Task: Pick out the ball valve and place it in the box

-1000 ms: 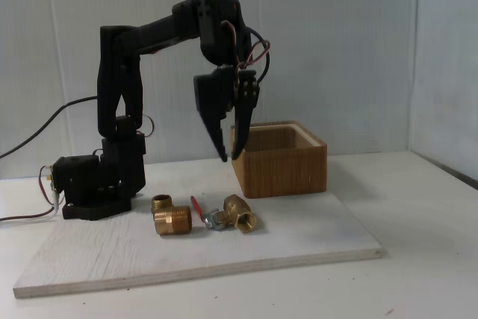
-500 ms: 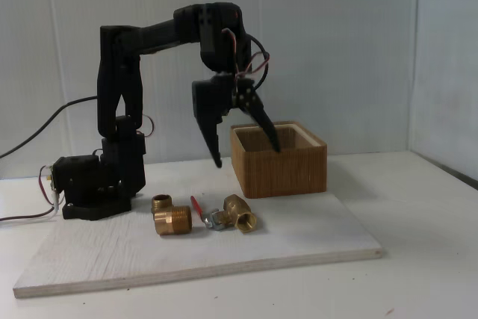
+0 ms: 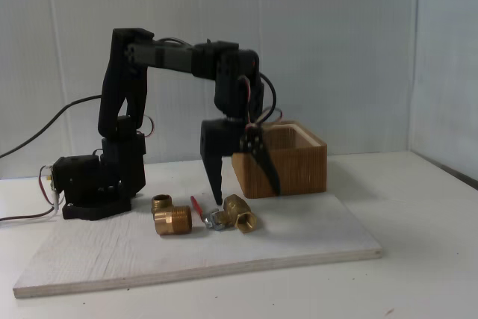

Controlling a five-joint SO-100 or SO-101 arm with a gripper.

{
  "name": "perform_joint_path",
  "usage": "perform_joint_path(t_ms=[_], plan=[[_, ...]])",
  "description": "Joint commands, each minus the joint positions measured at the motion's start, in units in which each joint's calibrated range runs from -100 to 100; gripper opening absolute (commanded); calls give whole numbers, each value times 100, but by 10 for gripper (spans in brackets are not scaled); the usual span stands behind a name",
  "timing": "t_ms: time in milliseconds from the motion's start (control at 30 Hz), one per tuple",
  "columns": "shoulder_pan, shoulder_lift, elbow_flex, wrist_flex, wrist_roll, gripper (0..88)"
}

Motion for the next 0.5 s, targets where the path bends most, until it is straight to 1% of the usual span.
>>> perform_joint_path(t_ms=[0,200,467], plan=[[-16,78,134,-389,23,372],[-1,129,658,-957,28,372],[-23,154,766,-957,28,372]])
